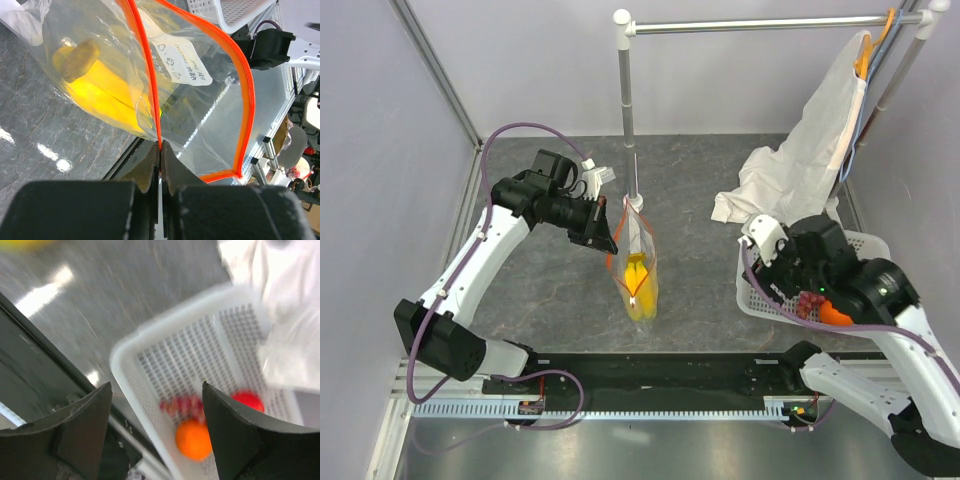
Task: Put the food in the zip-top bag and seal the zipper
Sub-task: Pick up the fake fruit from the bin, then place the fake fruit in the zipper food storage bag, then pick up the fake fruit from the bin.
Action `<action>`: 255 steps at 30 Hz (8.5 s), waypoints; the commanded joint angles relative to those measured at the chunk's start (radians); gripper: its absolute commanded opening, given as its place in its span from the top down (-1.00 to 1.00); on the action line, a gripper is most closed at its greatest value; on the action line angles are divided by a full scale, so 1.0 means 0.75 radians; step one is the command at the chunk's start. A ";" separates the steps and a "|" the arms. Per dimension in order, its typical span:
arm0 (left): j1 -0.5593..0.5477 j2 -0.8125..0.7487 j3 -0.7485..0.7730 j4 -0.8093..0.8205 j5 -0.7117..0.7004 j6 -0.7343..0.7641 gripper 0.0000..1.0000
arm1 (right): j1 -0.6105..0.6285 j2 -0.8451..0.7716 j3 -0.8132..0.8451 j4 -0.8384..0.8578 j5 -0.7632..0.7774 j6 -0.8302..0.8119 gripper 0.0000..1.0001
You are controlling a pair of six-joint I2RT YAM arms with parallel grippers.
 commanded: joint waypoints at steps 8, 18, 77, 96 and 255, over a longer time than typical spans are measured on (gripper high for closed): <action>-0.003 0.022 0.017 0.041 0.039 0.079 0.96 | -0.006 0.014 -0.588 -0.219 0.656 -0.066 -0.61; -0.003 0.003 -0.014 0.054 0.049 0.093 0.96 | -0.460 0.384 -0.423 -0.104 0.365 -0.233 -0.61; -0.003 0.104 -0.028 0.074 0.049 0.077 0.96 | -1.062 0.638 -0.742 0.379 -0.109 -1.958 0.30; -0.003 0.097 -0.049 0.088 0.045 0.062 0.96 | -0.778 0.444 -0.302 -0.112 -0.569 -1.629 1.00; -0.007 0.067 -0.061 0.039 0.032 0.116 0.96 | -0.819 0.648 -0.484 0.291 0.016 -0.852 0.06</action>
